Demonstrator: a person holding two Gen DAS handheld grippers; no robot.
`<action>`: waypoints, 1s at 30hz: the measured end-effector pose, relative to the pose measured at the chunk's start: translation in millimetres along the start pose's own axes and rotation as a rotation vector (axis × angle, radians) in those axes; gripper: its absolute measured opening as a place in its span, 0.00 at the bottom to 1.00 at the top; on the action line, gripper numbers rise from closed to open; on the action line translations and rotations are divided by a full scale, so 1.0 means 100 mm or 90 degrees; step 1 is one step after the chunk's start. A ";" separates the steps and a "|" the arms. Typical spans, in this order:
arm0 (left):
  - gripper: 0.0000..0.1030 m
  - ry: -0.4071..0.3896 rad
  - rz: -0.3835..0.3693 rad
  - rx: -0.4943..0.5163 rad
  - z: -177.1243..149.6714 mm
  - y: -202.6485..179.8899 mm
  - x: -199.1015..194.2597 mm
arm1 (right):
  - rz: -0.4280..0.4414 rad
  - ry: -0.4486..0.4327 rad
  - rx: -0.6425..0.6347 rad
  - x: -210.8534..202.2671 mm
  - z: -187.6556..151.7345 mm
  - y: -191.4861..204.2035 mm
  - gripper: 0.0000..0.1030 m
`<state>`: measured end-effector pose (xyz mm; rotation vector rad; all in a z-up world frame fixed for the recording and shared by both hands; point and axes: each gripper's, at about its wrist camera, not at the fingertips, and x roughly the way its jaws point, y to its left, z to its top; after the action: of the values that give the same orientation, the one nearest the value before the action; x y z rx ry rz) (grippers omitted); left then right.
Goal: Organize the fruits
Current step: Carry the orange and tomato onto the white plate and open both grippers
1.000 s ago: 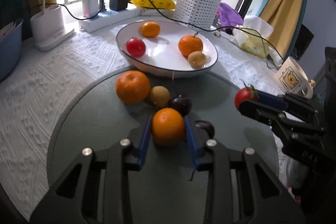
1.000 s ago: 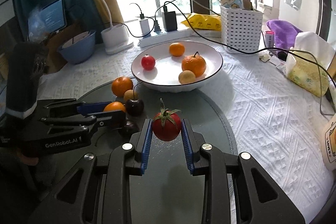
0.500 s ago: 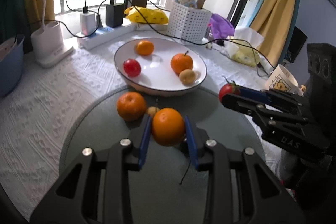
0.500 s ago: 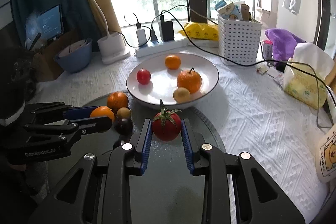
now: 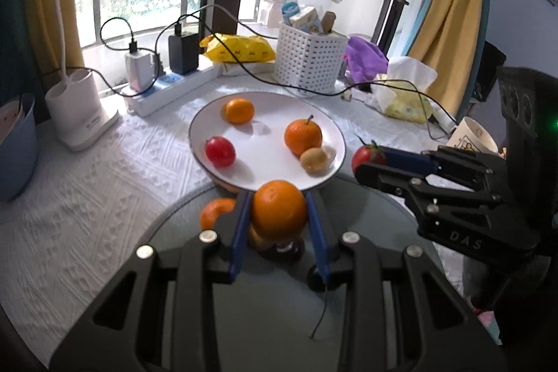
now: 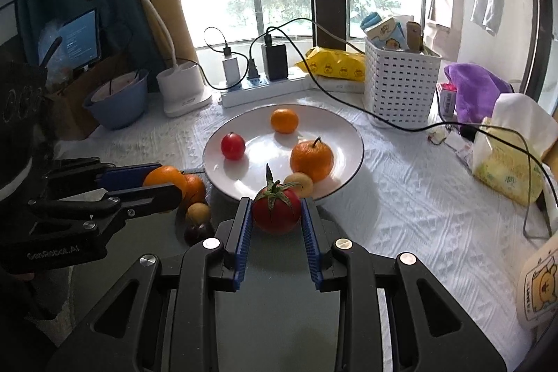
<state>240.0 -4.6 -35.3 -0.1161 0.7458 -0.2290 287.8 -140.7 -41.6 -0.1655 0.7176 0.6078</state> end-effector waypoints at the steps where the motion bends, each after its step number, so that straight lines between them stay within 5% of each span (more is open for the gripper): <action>1: 0.32 -0.001 0.001 0.001 0.02 0.00 0.01 | -0.002 -0.002 0.000 0.01 0.02 -0.01 0.29; 30: 0.32 0.013 -0.001 -0.034 0.38 0.20 0.65 | -0.071 -0.029 0.047 0.56 0.48 -0.58 0.29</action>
<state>315.8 -0.2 -54.5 -0.1656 0.7720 -0.2113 381.1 -145.8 -46.3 -0.1213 0.6805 0.4759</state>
